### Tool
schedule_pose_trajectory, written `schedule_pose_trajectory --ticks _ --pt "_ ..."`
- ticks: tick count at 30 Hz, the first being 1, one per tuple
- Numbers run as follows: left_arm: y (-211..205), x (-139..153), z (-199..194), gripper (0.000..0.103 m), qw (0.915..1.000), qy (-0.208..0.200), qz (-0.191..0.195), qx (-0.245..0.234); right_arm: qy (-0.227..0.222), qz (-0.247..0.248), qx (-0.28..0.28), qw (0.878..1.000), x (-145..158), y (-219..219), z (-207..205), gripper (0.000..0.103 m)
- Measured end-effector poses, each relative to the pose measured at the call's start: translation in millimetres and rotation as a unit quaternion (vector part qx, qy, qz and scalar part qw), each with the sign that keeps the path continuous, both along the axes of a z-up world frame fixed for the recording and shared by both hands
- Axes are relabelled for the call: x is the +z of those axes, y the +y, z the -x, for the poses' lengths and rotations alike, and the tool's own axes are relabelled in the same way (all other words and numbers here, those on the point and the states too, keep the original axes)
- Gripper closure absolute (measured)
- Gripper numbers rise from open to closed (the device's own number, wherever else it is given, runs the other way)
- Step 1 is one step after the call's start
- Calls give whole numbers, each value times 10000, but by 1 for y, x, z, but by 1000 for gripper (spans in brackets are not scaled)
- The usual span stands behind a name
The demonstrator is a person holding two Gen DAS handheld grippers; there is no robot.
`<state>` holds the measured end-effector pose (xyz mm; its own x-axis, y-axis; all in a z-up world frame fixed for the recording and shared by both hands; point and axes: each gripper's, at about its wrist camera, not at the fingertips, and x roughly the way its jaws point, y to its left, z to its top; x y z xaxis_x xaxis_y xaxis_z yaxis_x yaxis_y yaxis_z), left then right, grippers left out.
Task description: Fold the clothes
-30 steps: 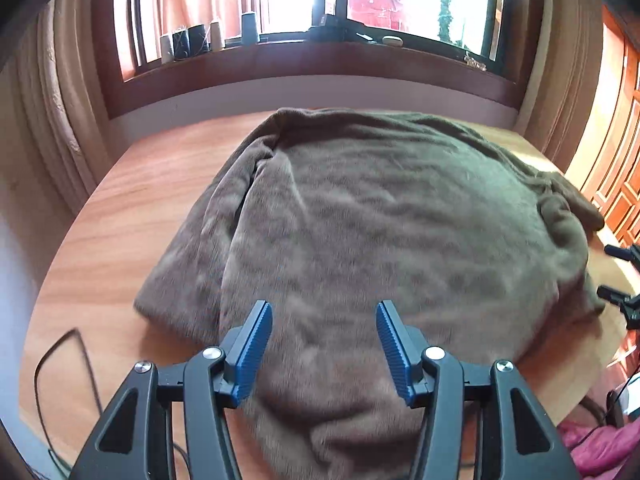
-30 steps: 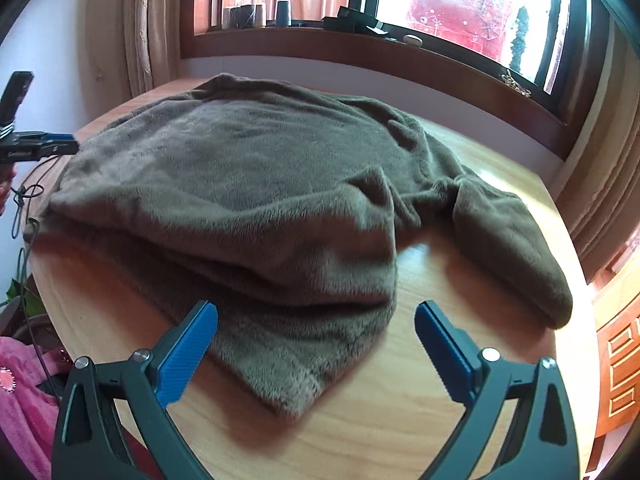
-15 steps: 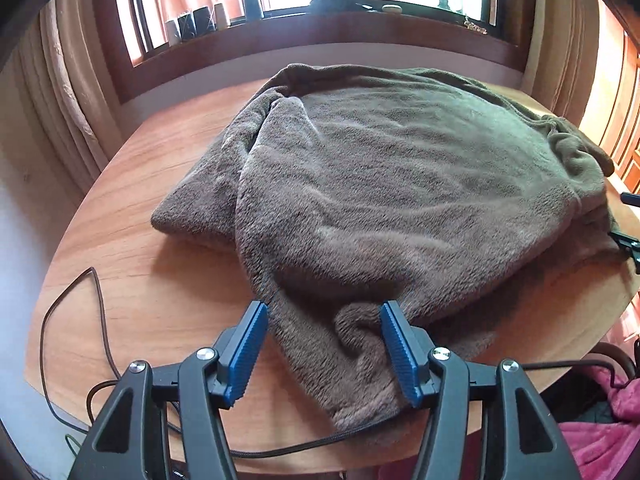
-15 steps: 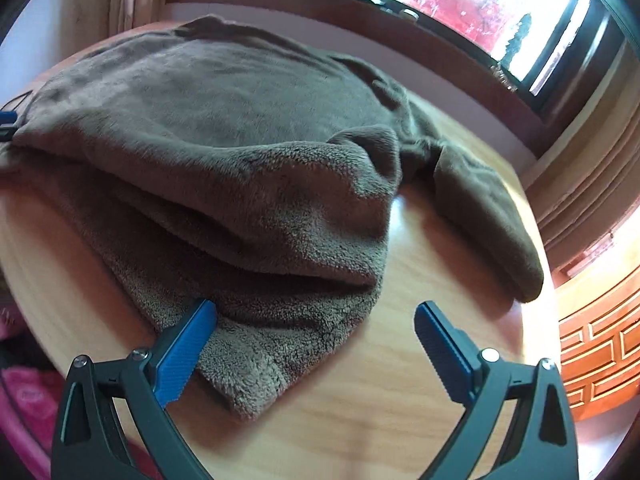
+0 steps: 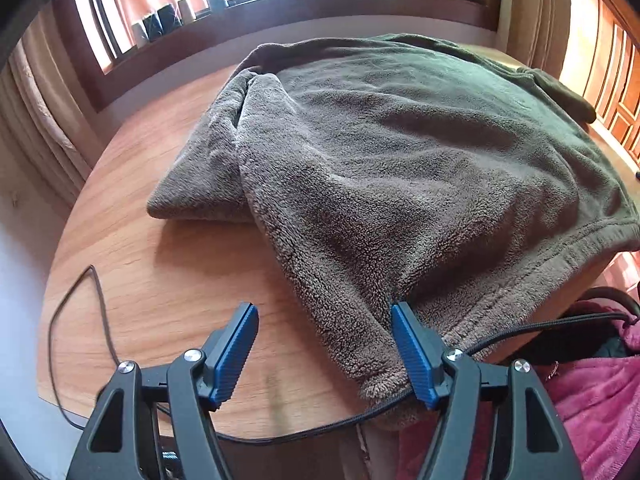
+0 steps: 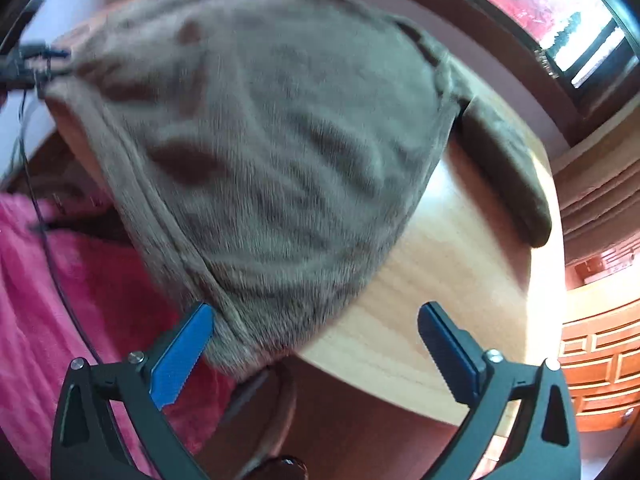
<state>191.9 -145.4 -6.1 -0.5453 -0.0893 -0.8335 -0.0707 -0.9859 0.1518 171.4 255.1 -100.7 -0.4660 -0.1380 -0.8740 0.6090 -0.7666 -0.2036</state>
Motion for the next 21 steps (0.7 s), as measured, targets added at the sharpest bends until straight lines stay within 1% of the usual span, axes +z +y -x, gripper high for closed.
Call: schedule_pose_trajectory --ticks 2,3,5,6,9,12,14,15,18,20,21 --pt "4 15 -1 33 9994 304 98 -91 301 661 25 9974 27 1 3 0" --pt "6 22 1 33 9989 428 36 -161 429 1001 20 9940 38 0 8 0" --pt "10 30 8 33 9973 621 -232 -307 594 1586 -3 9856 53 -5 19 0" --pt "12 31 14 32 9965 652 -383 -349 582 1688 -21 9839 51 -13 27 0" --pt "22 26 32 32 9947 653 -671 -413 519 1528 129 9868 29 -47 40 0" --pt "33 17 45 32 9934 606 -857 -456 166 1195 192 9925 0 -72 52 1" --pt "38 10 52 32 9938 488 -891 -457 -56 950 208 9952 -19 -82 58 1" --pt "40 6 54 32 9945 440 -839 -439 -129 836 198 9962 -26 -82 57 1" --pt "46 -6 56 32 9962 293 -705 -409 -350 944 196 9947 -31 -64 57 1" --pt "47 -13 57 31 9961 239 -741 -404 -413 927 201 9946 -30 -52 57 1" --pt "46 -15 56 29 9958 248 -785 -403 -421 933 232 9945 -30 -48 56 1"
